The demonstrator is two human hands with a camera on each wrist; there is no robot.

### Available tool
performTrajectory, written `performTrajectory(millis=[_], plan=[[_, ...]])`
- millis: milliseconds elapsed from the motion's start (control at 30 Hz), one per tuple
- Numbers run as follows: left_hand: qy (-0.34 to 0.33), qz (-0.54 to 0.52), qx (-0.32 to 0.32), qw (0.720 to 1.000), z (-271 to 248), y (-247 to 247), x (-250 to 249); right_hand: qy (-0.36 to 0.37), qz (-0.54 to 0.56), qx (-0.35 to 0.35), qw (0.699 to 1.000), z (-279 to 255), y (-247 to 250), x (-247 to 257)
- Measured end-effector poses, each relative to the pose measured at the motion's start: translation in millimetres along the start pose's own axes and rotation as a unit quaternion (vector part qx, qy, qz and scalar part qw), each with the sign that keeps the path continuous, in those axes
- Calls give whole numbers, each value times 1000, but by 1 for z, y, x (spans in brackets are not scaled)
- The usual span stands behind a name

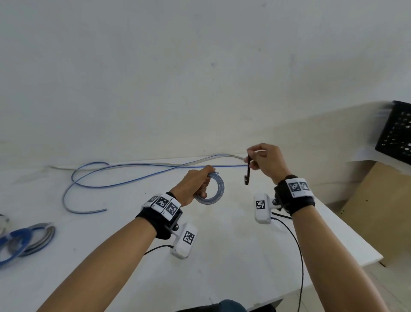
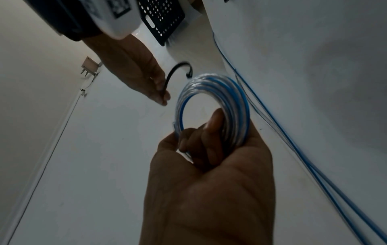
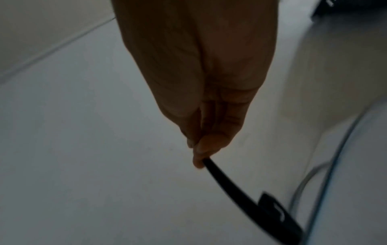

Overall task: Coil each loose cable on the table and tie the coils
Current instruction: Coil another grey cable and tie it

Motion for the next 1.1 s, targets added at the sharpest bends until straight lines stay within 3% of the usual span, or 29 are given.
performTrajectory(millis=[133, 233, 467, 633, 800, 1100], plan=[[-14, -15, -62, 998, -2, 50, -4, 3, 178, 163, 971, -12, -78, 37], [-28, -36, -114, 992, -4, 94, 0, 9, 206, 222, 953, -16, -138, 54], [-59, -101, -237, 965, 1, 191, 18, 75, 190, 171, 964, -12, -255, 72], [-95, -116, -310, 939, -2, 242, 26, 91, 178, 197, 960, -17, -318, 68], [-108, -109, -340, 928, -8, 264, 29, 116, 219, 168, 954, -24, -333, 67], [-184, -84, -357, 912, -12, 275, 13, 165, 271, 217, 923, -46, -326, 95]])
Point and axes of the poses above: each hand's wrist, its own z-axis towards the middle knuckle, its own y-axis out of the back of the hand, x = y × z, the point moved 9 cm from there along z, towards the middle knuckle, and after that the axes turned 9 degrees about -y, right-handed, at the moved point
